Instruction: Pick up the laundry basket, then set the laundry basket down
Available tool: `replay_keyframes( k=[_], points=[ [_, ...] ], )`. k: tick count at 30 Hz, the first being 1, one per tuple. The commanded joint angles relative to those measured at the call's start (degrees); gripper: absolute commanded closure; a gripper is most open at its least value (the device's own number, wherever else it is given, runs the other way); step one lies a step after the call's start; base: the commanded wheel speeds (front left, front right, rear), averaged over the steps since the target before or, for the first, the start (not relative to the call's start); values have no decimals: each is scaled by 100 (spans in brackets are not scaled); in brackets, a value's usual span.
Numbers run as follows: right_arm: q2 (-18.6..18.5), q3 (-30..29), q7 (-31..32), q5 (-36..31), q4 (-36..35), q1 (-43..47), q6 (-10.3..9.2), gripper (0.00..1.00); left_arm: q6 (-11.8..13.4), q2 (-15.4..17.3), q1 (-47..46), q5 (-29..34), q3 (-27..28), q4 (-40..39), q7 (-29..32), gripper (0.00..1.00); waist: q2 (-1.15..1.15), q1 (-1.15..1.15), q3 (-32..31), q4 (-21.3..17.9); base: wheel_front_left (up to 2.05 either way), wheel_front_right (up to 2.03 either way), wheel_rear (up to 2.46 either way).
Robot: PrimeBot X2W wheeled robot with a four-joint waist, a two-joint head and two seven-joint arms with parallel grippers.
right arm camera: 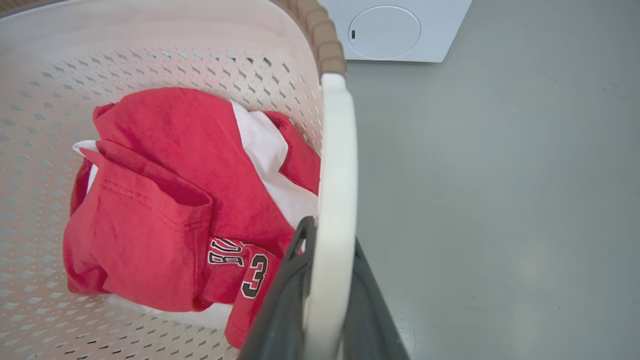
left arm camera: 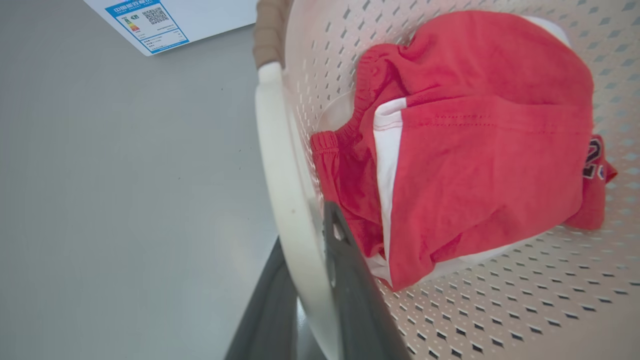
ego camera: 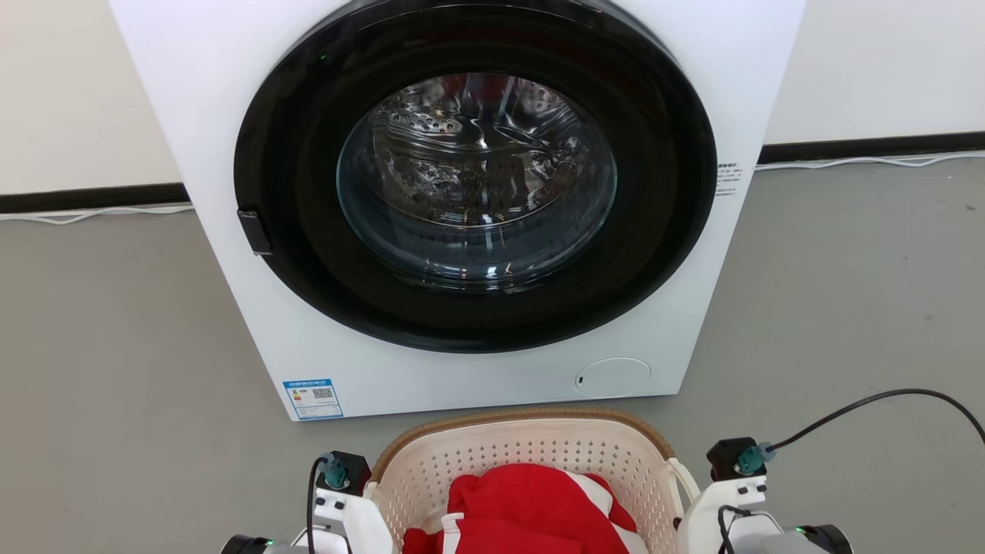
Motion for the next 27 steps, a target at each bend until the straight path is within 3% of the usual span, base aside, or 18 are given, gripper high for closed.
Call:
replay_keyframes(
  k=[1, 27],
  points=[
    [68, 134, -83, 18, -100, -249, 46, 100, -36, 100, -183, -2, 54, -136, -44, 100, 0, 0, -6, -14, 0, 0, 0],
    [68, 510, -212, 374, 3, -387, 46, 100, -36, 191, -308, -530, -433, 23, -45, 100, 0, 0, 16, -28, 0, 0, 0]
  ],
)
